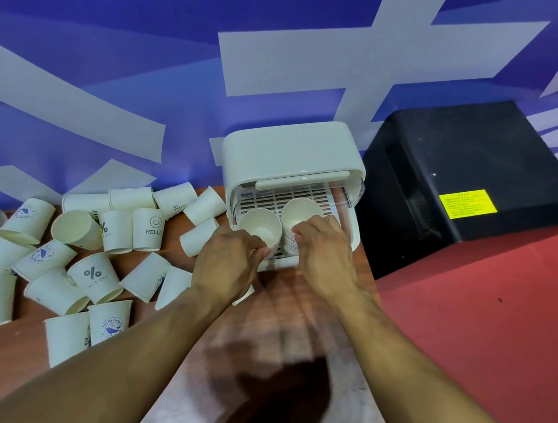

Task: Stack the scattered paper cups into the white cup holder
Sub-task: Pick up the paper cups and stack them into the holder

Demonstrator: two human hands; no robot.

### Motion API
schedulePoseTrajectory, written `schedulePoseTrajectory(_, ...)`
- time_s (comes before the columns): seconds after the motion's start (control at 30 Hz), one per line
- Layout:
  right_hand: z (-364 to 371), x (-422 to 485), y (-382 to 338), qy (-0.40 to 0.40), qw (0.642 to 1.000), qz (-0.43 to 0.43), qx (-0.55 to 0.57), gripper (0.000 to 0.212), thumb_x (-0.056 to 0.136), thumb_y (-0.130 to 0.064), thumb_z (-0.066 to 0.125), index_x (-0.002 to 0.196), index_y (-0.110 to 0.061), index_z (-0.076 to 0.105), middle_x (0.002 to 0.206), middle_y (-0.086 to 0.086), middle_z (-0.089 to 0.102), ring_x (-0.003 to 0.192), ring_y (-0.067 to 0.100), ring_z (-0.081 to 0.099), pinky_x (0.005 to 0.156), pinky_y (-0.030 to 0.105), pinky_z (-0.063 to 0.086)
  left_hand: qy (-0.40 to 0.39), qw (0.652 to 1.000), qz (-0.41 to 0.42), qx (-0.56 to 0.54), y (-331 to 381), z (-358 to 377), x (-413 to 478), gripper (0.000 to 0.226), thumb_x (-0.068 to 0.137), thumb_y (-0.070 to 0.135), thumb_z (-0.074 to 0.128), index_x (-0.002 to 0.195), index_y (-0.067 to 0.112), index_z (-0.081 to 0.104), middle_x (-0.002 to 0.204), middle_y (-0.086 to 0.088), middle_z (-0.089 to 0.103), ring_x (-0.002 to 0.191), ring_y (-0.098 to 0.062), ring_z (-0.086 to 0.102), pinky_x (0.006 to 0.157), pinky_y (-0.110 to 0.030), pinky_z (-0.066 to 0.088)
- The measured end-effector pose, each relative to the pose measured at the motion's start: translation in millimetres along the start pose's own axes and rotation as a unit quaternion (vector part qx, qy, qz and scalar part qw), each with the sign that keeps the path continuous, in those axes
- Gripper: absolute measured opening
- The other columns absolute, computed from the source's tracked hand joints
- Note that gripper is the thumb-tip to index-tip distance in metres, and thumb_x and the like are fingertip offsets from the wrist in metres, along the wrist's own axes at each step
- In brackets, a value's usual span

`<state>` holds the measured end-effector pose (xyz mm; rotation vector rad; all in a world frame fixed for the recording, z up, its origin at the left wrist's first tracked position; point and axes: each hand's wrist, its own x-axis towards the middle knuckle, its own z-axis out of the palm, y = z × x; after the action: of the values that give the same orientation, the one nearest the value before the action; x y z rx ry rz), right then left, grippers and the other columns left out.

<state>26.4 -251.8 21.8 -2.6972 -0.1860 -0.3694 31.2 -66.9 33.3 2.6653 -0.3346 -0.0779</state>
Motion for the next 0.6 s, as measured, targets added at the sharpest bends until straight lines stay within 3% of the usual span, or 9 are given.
schedulePoseTrajectory(0.1,-4,-6,-6,0.041,0.994,0.049,0.084,0.028,0.083,-0.01,0.068,0.11,-0.01,0.066,0.108,0.005,0.056,0.1,0.021,0.052,0.082,0.026,0.048,0.076,0.994,0.021,-0.073,-2,2,-10,0.037,0.087,0.033,0.071,0.122,0.022,0.063,0.124,0.001,0.051,0.098,-0.018,0.057,0.073,-0.023,0.042)
schedulePoseTrajectory(0.2,-4,-14,-8,0.074,0.977,0.132,0.152,0.057,0.077,-0.019,0.077,0.128,-0.011,0.052,0.125,0.005,0.044,0.12,0.011,0.041,0.094,0.015,0.036,0.123,0.98,-0.052,-0.144,-7,6,-16,0.073,0.078,0.038,0.079,0.139,0.021,0.043,0.133,-0.003,0.04,0.103,-0.021,0.055,0.075,-0.03,0.051)
schedulePoseTrajectory(0.3,7,-19,-1,0.056,0.958,0.2,0.197,0.081,0.069,-0.025,0.082,0.135,-0.013,0.037,0.135,0.001,0.035,0.127,0.014,0.036,0.105,0.03,0.037,0.056,0.976,-0.121,-0.172,-16,18,-15,0.087,0.071,0.045,0.082,0.141,0.022,0.036,0.135,0.001,0.048,0.112,-0.023,0.056,0.085,-0.041,0.053)
schedulePoseTrajectory(0.4,20,-19,9,-0.003,0.937,0.263,0.23,0.092,0.066,-0.026,0.084,0.14,-0.013,0.031,0.137,0.005,0.04,0.126,0.021,0.042,0.101,0.042,0.044,-0.002,0.973,-0.14,-0.185,-19,26,-9,0.085,0.068,0.047,0.082,0.139,0.023,0.043,0.132,0.003,0.058,0.116,-0.02,0.057,0.094,-0.044,0.05)
schedulePoseTrajectory(0.5,33,-16,17,-0.05,0.922,0.3,0.239,0.088,0.062,-0.032,0.085,0.134,-0.022,0.036,0.126,-0.001,0.054,0.11,0.015,0.057,0.088,0.042,0.053,-0.019,0.965,-0.165,-0.202,-17,32,-1,0.081,0.068,0.04,0.085,0.136,0.022,0.046,0.127,0.002,0.063,0.116,-0.02,0.058,0.094,-0.039,0.049)
schedulePoseTrajectory(0.6,43,-12,22,-0.056,0.919,0.302,0.246,0.083,0.057,-0.037,0.083,0.128,-0.028,0.039,0.118,-0.006,0.059,0.108,0.016,0.059,0.083,0.042,0.056,-0.029,0.958,-0.183,-0.22,-15,37,7,0.081,0.067,0.036,0.086,0.134,0.025,0.042,0.121,0.001,0.065,0.111,-0.021,0.061,0.09,-0.036,0.05)
